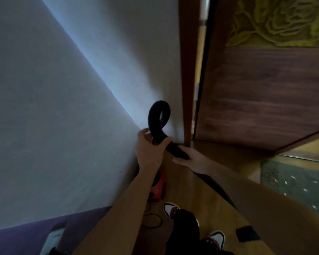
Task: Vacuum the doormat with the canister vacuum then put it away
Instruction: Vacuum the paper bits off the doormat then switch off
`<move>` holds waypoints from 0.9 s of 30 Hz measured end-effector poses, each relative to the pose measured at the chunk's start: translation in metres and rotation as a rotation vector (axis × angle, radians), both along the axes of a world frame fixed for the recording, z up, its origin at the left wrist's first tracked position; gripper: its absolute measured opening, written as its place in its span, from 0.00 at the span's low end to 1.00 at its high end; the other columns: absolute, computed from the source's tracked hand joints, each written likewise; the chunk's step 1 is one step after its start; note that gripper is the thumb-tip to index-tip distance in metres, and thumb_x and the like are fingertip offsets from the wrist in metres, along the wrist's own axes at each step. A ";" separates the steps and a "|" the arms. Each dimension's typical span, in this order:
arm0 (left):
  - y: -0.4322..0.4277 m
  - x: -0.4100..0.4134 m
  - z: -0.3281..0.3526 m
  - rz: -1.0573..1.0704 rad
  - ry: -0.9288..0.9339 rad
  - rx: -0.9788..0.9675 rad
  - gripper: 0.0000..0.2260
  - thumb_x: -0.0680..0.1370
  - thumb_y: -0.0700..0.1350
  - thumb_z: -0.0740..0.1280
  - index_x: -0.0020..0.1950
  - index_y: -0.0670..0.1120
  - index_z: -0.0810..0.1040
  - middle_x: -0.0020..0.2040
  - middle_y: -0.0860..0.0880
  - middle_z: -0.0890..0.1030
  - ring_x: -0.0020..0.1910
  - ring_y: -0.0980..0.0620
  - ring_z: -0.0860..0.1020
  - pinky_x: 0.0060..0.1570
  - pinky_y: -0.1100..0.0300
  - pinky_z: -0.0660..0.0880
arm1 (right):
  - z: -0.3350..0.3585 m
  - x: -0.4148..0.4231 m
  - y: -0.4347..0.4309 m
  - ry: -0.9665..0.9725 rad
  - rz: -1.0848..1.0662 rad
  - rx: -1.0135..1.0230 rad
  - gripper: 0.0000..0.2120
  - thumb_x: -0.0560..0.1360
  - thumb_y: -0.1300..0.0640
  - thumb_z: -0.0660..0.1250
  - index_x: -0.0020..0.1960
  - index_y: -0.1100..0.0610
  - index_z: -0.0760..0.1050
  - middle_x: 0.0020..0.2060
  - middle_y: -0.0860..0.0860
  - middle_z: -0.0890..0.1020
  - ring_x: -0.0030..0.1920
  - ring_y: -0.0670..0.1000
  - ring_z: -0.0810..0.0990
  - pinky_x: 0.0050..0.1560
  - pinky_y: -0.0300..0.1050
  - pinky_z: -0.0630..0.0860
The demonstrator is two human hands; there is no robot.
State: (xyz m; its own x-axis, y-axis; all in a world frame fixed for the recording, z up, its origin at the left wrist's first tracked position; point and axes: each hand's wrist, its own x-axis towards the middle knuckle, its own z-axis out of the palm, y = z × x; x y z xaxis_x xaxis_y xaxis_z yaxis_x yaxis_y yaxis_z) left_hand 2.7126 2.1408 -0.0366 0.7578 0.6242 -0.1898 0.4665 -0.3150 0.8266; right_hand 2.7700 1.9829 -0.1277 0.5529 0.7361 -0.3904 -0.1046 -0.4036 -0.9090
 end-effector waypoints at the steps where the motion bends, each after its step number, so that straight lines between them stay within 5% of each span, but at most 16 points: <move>1: -0.005 -0.001 0.002 -0.034 -0.021 0.038 0.35 0.68 0.51 0.79 0.71 0.49 0.67 0.60 0.53 0.74 0.57 0.57 0.74 0.53 0.64 0.72 | 0.004 -0.001 -0.011 0.004 0.021 -0.003 0.19 0.81 0.47 0.67 0.71 0.48 0.72 0.55 0.48 0.81 0.53 0.45 0.81 0.55 0.42 0.75; 4: -0.014 -0.006 -0.001 -0.350 -0.097 0.405 0.33 0.70 0.47 0.78 0.72 0.49 0.70 0.72 0.45 0.65 0.71 0.48 0.64 0.68 0.51 0.66 | 0.014 -0.005 -0.043 0.000 0.109 -0.030 0.15 0.82 0.47 0.66 0.68 0.47 0.74 0.51 0.50 0.82 0.48 0.44 0.80 0.50 0.37 0.74; 7: -0.025 -0.005 -0.008 -0.770 -0.207 0.747 0.10 0.75 0.44 0.73 0.55 0.46 0.83 0.64 0.45 0.79 0.69 0.44 0.72 0.73 0.36 0.59 | 0.019 -0.007 -0.073 -0.038 0.203 -0.089 0.06 0.82 0.45 0.64 0.57 0.44 0.75 0.44 0.50 0.80 0.42 0.45 0.79 0.47 0.39 0.73; 11: -0.064 -0.003 0.006 -1.129 0.086 0.930 0.12 0.80 0.55 0.64 0.55 0.52 0.84 0.49 0.52 0.85 0.51 0.50 0.80 0.72 0.48 0.63 | 0.018 -0.010 -0.111 -0.040 0.251 -0.158 0.08 0.81 0.43 0.65 0.47 0.45 0.76 0.37 0.44 0.79 0.34 0.39 0.77 0.44 0.39 0.72; 13: -0.089 0.000 0.013 -1.271 0.312 0.993 0.16 0.80 0.61 0.60 0.53 0.53 0.82 0.44 0.53 0.83 0.44 0.52 0.79 0.60 0.51 0.73 | 0.017 -0.016 -0.128 -0.050 0.250 -0.197 0.11 0.80 0.43 0.66 0.49 0.50 0.79 0.36 0.42 0.80 0.35 0.39 0.78 0.44 0.39 0.71; 16: -0.120 0.008 0.011 -1.421 0.629 0.977 0.22 0.78 0.67 0.58 0.47 0.49 0.77 0.37 0.52 0.77 0.34 0.52 0.76 0.42 0.54 0.77 | 0.015 -0.030 -0.152 -0.069 0.236 -0.213 0.09 0.80 0.46 0.67 0.47 0.50 0.79 0.37 0.45 0.80 0.37 0.44 0.78 0.43 0.40 0.71; 19: -0.147 0.011 -0.005 -1.524 0.799 0.874 0.25 0.77 0.68 0.59 0.47 0.47 0.77 0.39 0.49 0.81 0.35 0.48 0.80 0.40 0.53 0.79 | 0.004 -0.047 -0.178 -0.070 0.168 -0.203 0.08 0.79 0.45 0.69 0.46 0.49 0.79 0.37 0.49 0.80 0.36 0.48 0.77 0.42 0.44 0.70; 24: -0.176 -0.006 -0.055 -1.536 0.822 0.572 0.26 0.75 0.70 0.58 0.47 0.48 0.77 0.38 0.49 0.80 0.34 0.49 0.80 0.37 0.54 0.76 | -0.019 -0.091 -0.223 -0.067 -0.009 -0.311 0.13 0.80 0.44 0.67 0.57 0.52 0.77 0.44 0.49 0.79 0.41 0.50 0.76 0.42 0.45 0.69; 27: -0.186 -0.028 -0.085 -1.480 0.817 0.400 0.24 0.76 0.69 0.59 0.45 0.49 0.77 0.36 0.52 0.78 0.33 0.53 0.77 0.36 0.57 0.72 | -0.031 -0.125 -0.236 -0.237 -0.093 -0.448 0.17 0.79 0.38 0.64 0.61 0.48 0.75 0.50 0.44 0.76 0.51 0.50 0.75 0.52 0.48 0.68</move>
State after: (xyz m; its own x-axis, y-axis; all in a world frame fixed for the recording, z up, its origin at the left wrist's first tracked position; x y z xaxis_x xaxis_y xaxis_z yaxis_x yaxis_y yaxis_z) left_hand 2.6848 1.9550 -0.1221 0.4803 -0.3517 -0.8035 -0.1585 -0.9358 0.3149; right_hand 2.6451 1.7469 -0.1592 0.7195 0.4688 -0.5124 0.0292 -0.7576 -0.6521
